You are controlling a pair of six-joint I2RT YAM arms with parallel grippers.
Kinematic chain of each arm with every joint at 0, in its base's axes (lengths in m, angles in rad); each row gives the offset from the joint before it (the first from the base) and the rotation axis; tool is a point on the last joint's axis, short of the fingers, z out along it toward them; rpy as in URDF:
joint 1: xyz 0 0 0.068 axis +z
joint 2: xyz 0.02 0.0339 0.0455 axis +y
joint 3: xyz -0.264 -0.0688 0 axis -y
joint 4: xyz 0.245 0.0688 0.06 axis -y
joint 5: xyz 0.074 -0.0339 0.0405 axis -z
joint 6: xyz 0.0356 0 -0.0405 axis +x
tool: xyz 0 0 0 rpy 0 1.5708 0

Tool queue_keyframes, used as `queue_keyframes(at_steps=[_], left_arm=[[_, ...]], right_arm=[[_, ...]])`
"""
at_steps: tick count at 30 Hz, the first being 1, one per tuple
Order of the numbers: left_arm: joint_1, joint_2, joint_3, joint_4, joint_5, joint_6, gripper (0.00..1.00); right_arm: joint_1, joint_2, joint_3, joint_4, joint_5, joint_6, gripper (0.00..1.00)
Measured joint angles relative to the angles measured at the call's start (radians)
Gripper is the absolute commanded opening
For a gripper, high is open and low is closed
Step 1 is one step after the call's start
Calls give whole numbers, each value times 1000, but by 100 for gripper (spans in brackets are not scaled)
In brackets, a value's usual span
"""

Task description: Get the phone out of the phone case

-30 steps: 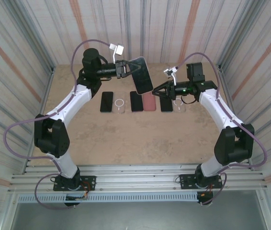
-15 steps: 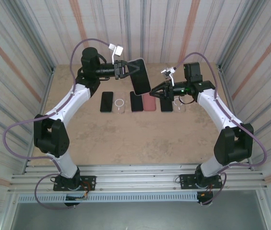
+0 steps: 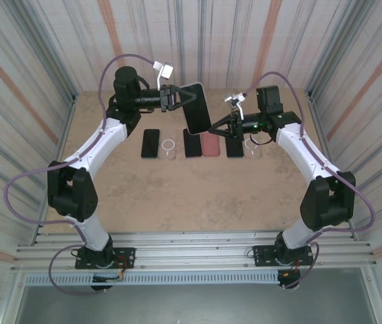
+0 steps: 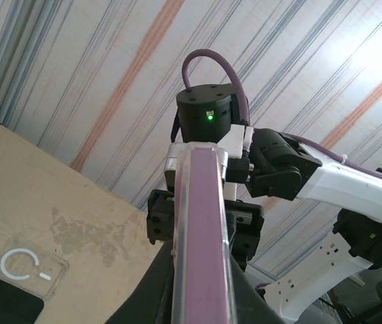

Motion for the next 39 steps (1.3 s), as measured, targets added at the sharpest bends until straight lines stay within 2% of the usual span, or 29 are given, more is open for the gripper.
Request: queue_keyframes(at_steps=[5, 13, 21, 29, 39], left_arm=[[2, 0, 0, 37, 25, -34, 0], [8, 0, 0, 46, 66, -46, 0], [8, -2, 0, 53, 97, -44, 0], [7, -9, 0, -1, 129, 1, 0], [5, -15, 2, 22, 146, 3, 0]], right_arm=[[7, 11, 38, -61, -3, -76, 8], [29, 31, 114, -211, 81, -274, 6], [60, 51, 178, -313, 141, -398, 6], [92, 57, 192, -368, 179, -459, 7], [111, 14, 180, -344, 250, -465, 7]])
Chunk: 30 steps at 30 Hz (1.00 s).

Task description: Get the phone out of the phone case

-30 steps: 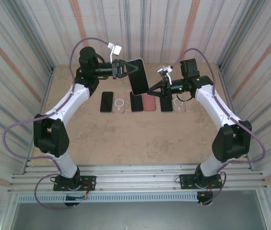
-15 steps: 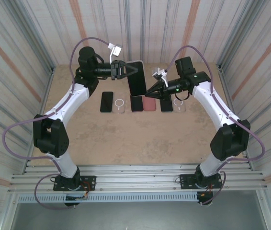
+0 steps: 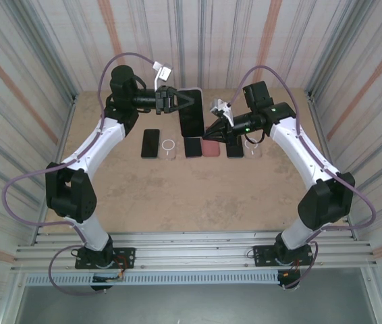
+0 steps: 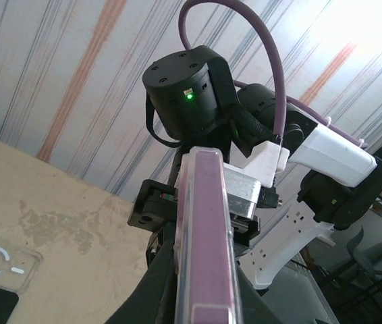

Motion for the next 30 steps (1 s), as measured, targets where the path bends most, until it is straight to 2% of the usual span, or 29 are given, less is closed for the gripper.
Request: queue_keyframes(at_steps=[13, 23, 30], left_arm=[[-7, -3, 0, 39, 4, -3, 0], [-7, -3, 0, 76, 0, -39, 0], [-39, -8, 1, 84, 7, -102, 0]], right_arm=[[26, -51, -39, 67, 86, -24, 9], [34, -78, -66, 121, 115, -26, 9], [34, -79, -96, 201, 186, -18, 9]])
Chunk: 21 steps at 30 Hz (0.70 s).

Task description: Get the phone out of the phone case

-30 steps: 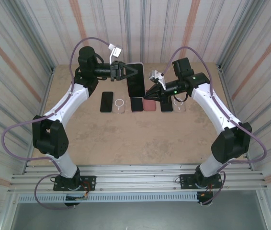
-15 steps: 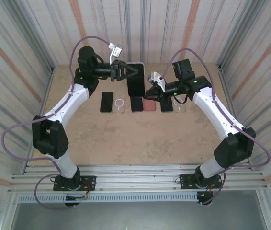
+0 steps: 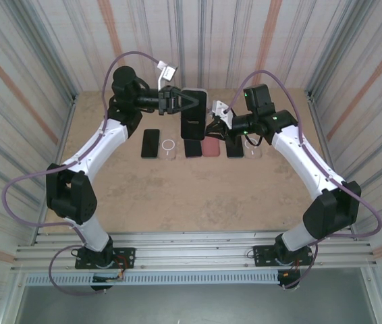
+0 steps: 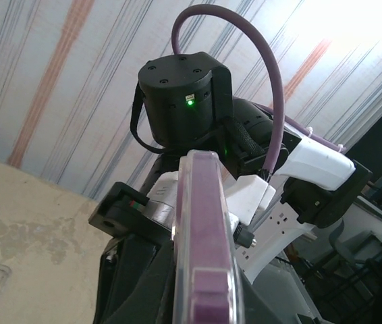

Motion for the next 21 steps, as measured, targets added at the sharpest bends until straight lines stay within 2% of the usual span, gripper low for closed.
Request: queue_keyframes(at_steps=[8, 17, 21], left_arm=[[2, -7, 0, -18, -35, 2, 0], [0, -13, 0, -87, -78, -3, 0], [1, -13, -2, -108, -134, -61, 0]], right_arm=[[-13, -27, -71, 127, -64, 141, 23], [-26, -93, -221, 449, -159, 474, 33], [-35, -101, -290, 589, -178, 643, 35]])
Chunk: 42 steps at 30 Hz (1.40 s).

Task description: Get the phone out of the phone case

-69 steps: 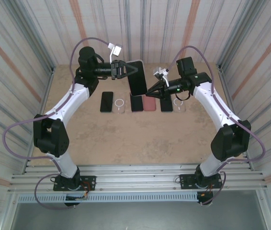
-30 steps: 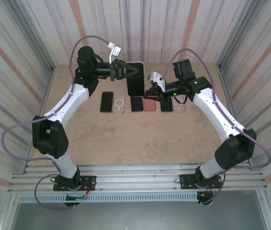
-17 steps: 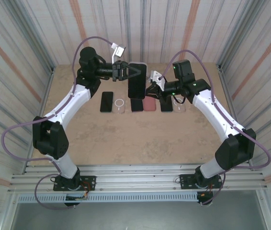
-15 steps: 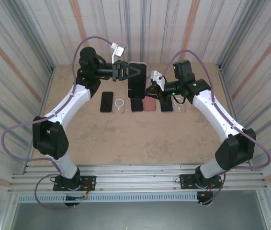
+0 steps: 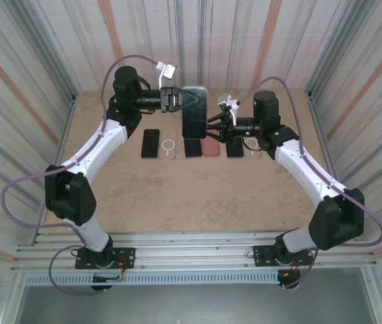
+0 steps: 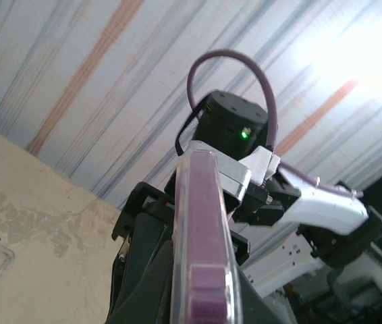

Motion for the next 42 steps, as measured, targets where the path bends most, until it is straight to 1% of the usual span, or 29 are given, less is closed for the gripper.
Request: queue_keyframes(at_steps=[3, 7, 9, 12, 15, 19, 24, 31, 34, 38, 40, 42], left_arm=[[0, 0, -8, 1, -61, -85, 0], [0, 0, -52, 18, -155, -230, 0], [0, 0, -90, 40, -203, -312, 0], [-2, 0, -119, 49, -253, -396, 0], [-4, 0, -125, 46, -300, -448, 0], [-5, -17, -174, 71, -361, -547, 0], [-8, -22, -219, 85, -408, -626, 0], [-14, -18, -233, 86, -444, -673, 7], [-14, -16, -240, 92, -453, -679, 13], [-14, -5, -241, 99, -457, -689, 18], [-14, 3, -241, 111, -458, -701, 26], [-16, 11, -241, 123, -462, -724, 31]], right_arm=[[-6, -15, -77, 138, 3, 162, 38], [-13, -24, -167, 328, 32, 407, 39], [-14, -23, -213, 425, 66, 549, 39], [-13, -16, -269, 558, 118, 740, 39], [0, -5, -303, 678, 172, 895, 39], [27, 8, -328, 772, 248, 1048, 38], [57, 19, -367, 831, 328, 1191, 35], [78, 32, -378, 900, 385, 1318, 16], [79, 40, -381, 916, 395, 1357, 9], [79, 47, -385, 926, 409, 1387, 3], [79, 48, -386, 929, 414, 1397, 1], [79, 51, -391, 933, 417, 1400, 0]])
